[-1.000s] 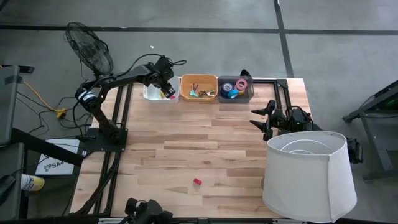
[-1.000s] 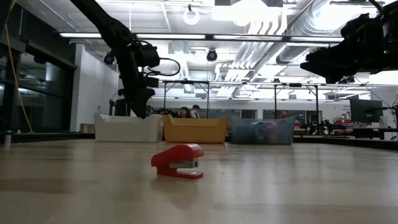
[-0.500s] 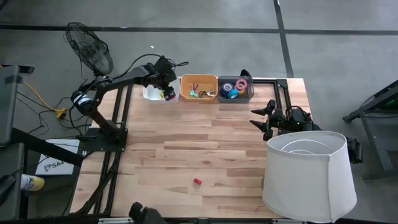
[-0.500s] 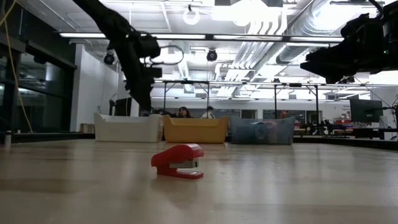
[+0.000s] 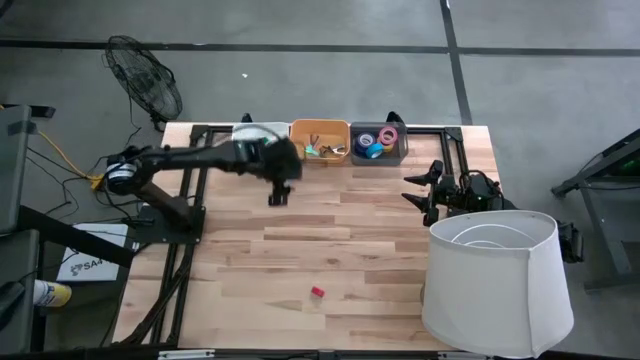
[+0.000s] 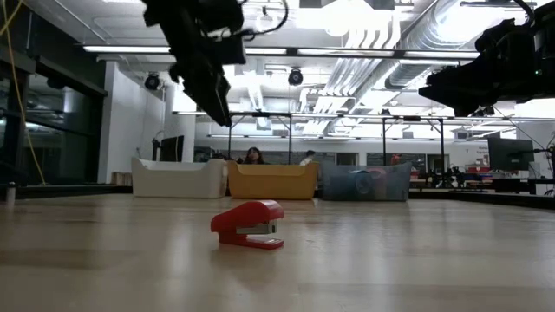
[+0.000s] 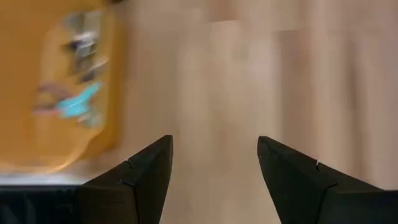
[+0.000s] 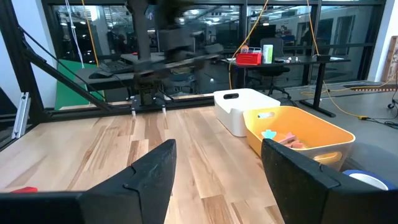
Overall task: Pick and place Stapler, Stapler remover, tape
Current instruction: Put the red stapler into the white bin
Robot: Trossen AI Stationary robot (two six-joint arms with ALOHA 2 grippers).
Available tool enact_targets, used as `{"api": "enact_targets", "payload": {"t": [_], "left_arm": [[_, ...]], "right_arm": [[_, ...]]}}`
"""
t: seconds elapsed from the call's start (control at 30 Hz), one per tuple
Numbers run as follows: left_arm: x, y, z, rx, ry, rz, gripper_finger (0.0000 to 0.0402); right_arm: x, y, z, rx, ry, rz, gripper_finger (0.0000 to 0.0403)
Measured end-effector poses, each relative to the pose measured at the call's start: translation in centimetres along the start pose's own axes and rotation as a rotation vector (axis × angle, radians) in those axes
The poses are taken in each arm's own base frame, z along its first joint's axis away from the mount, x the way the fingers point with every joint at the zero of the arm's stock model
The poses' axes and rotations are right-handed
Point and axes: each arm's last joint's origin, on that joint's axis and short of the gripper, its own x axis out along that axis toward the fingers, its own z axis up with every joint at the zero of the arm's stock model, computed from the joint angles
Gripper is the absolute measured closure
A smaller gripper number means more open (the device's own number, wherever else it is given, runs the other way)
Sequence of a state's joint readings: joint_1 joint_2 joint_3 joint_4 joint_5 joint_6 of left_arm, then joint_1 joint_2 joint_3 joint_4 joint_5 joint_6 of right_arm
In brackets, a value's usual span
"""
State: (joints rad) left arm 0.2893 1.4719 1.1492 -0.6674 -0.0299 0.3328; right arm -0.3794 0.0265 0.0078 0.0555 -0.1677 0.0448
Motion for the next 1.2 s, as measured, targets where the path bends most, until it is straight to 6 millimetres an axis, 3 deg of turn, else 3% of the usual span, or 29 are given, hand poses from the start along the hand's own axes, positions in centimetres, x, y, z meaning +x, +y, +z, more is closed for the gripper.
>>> {"api": "enact_targets", "payload": {"t": [0.2, 0.43, 0.73, 1.0, 1.1, 1.2], "left_arm": [[-0.5, -5.7, 1.3, 0.121, -0.022, -0.097, 0.017], [-1.0, -9.6, 1.7, 0.331, -0.039, -0.163, 0.017], [1.4, -14.0, 1.7, 0.459, 0.001, -0.245, 0.017], [2.8, -17.7, 2.2, 0.667, -0.069, -0.231, 0.017], [3.4, -19.0, 2.4, 0.667, -0.099, -0.217, 0.0169], [4.8, -20.1, 2.6, 0.586, -0.128, -0.316, 0.017]], "right_arm": [[0.0, 0.0, 0.0, 0.0, 0.0, 0.0, 0.0176], [0.0, 0.0, 0.0, 0.0, 0.0, 0.0, 0.0176], [0.0, 0.0, 0.0, 0.0, 0.001, 0.0, 0.0176], [0.0, 0.0, 0.0, 0.0, 0.0, 0.0, 0.0176], [0.0, 0.0, 0.0, 0.0, 0.001, 0.0, 0.0176], [0.0, 0.0, 0.0, 0.0, 0.0, 0.0, 0.0176]]}}
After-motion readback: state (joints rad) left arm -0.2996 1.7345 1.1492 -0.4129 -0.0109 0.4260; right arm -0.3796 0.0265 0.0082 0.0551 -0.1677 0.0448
